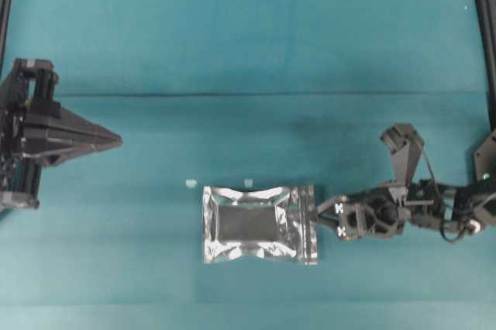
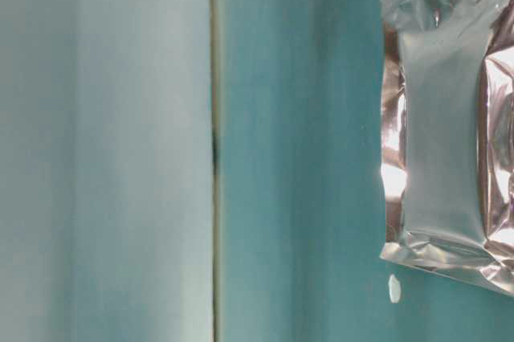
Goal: Hand over the silver zip bag and make it stand upright.
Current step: 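Move the right gripper toward the right edge of the silver zip bag, then close the right gripper on the bag's right edge and lift it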
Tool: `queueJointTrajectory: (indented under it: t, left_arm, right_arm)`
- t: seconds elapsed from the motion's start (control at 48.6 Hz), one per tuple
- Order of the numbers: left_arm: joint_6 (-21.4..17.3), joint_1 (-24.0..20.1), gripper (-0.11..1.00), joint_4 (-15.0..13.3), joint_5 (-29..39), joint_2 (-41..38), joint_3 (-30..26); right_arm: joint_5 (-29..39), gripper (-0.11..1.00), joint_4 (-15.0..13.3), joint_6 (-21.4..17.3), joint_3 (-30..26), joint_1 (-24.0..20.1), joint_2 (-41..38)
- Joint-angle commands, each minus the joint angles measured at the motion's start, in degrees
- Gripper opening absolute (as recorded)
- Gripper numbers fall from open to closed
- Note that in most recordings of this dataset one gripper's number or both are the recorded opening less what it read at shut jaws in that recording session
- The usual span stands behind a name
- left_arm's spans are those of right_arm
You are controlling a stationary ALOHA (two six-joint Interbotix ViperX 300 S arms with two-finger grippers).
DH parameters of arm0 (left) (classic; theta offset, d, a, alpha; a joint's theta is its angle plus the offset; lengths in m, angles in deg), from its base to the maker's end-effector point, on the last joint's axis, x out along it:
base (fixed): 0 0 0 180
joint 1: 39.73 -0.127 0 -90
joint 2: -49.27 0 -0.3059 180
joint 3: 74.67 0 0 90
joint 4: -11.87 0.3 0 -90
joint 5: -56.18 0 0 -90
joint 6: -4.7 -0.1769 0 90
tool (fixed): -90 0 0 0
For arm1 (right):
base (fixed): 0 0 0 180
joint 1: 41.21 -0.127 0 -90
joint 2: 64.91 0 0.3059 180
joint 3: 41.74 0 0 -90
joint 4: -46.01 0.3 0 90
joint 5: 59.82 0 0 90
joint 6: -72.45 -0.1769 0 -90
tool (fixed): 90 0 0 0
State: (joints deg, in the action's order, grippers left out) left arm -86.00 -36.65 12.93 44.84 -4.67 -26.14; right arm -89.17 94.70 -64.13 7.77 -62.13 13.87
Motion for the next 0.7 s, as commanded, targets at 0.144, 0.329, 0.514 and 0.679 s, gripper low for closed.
queueJointTrajectory:
  t: [0.144,0.329,0.514,0.679]
  left_arm:
    - [0.2,-0.8,-0.01,0.2,-0.3,-0.1,-0.5]
    - [0.2,-1.0,-0.01,0.2,-0.3,-0.2,-0.5]
    - [0.2,-1.2,-0.01,0.2,-0.3,-0.3,-0.5]
    - [0.2,-1.5,-0.01,0.2,-0.3,-0.3,-0.3]
  right_arm:
    - [-0.8,0.88,0.2,-0.5,-1.0,-0.4,-1.8]
    - [-1.0,0.88,0.5,-1.2,-2.5,-0.4,-4.0]
    - [-1.8,0.88,0.5,-3.3,-4.5,-1.0,-6.6]
    - [-2.1,0.88,0.5,-3.7,-6.8,-1.3,-8.4]
